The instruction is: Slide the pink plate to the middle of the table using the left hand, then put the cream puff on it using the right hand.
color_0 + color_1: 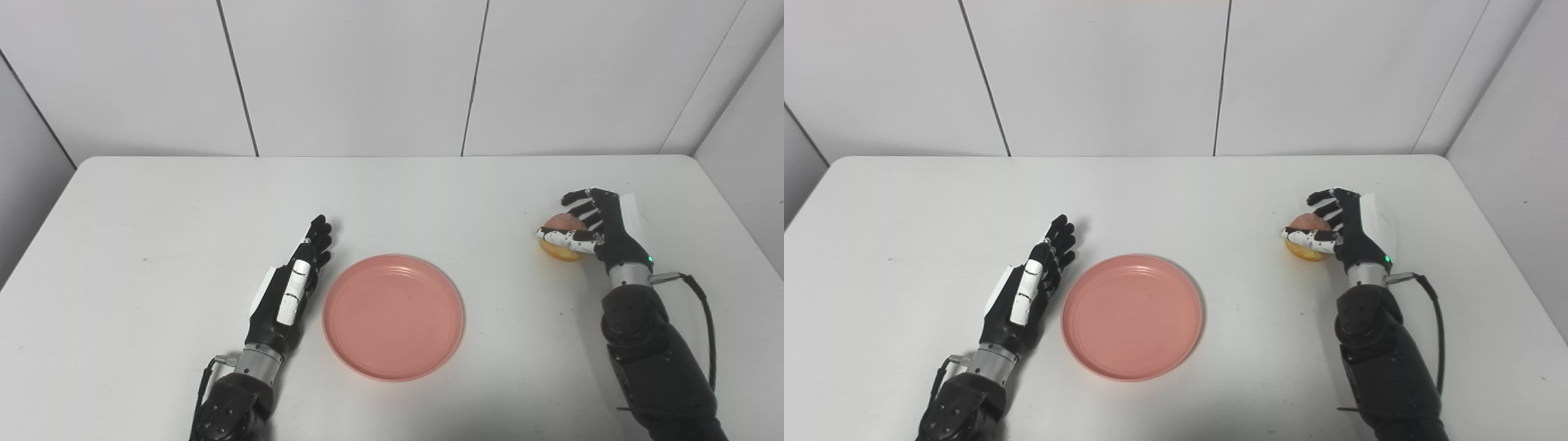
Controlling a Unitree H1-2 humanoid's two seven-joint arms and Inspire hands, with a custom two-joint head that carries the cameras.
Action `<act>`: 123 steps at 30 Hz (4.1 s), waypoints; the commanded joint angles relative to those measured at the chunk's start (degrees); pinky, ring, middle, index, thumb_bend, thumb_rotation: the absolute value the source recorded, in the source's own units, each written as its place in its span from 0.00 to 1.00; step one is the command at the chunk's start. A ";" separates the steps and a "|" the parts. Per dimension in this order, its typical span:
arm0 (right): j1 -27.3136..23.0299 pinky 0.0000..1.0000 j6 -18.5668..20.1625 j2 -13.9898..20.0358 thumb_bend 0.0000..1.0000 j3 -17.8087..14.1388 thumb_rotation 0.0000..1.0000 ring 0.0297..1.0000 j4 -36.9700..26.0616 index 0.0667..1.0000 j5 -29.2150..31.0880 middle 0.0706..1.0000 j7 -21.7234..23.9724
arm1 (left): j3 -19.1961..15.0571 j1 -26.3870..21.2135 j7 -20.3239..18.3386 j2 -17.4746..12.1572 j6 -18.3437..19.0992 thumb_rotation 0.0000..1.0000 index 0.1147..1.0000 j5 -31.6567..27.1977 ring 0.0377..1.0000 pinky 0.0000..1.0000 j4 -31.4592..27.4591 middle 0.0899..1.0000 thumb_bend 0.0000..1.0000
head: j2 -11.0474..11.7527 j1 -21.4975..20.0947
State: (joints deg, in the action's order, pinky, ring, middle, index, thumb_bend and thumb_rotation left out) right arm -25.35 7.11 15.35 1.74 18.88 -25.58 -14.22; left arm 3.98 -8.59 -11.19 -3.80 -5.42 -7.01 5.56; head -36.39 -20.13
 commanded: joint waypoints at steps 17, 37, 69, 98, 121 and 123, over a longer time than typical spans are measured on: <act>1.18 0.30 -4.26 -2.24 0.51 2.73 0.00 0.38 -16.96 0.47 1.10 0.48 3.19 | 0.58 2.90 1.82 1.95 -0.05 1.00 0.95 2.42 1.00 1.00 0.53 0.99 0.61 | -0.59 3.38; 5.04 0.31 -8.87 -6.71 0.51 9.79 0.00 0.41 -21.95 0.43 1.48 0.50 7.98 | 0.98 3.39 2.29 3.14 1.51 1.00 0.95 3.66 0.99 1.00 -1.17 0.99 0.61 | -1.31 6.18; 7.85 0.39 -18.47 -11.39 0.51 18.08 0.00 0.42 -15.51 0.42 -2.92 0.51 11.46 | 1.04 3.64 4.67 4.77 0.22 0.99 0.97 5.10 1.00 1.00 -0.76 1.00 0.65 | -1.86 7.76; 7.32 0.61 -24.35 -8.04 0.50 19.37 0.09 0.68 -12.37 0.46 -7.34 0.66 12.50 | 1.01 3.23 4.66 4.80 -0.17 0.99 0.98 4.73 1.00 1.00 -0.36 1.00 0.63 | -1.78 7.87; 8.24 0.70 -28.31 -6.21 0.62 18.39 0.43 0.81 -13.67 0.80 -5.73 0.84 12.98 | 0.80 3.05 5.04 4.99 -0.64 0.98 0.97 4.77 0.99 1.00 0.10 1.00 0.63 | -1.65 7.99; 8.47 0.72 -28.21 -6.20 0.62 18.18 0.47 0.83 -14.07 0.82 -5.24 0.85 13.26 | 0.73 2.95 4.85 4.96 -0.88 0.98 0.97 4.48 1.00 1.00 0.21 1.00 0.63 | -1.74 8.17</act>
State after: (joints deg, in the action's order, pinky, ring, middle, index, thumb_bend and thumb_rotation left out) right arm -16.39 -18.59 8.93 20.59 7.08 -31.84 -0.59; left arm 4.67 -6.85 -6.34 0.59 -4.29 -2.05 3.60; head -38.14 -12.04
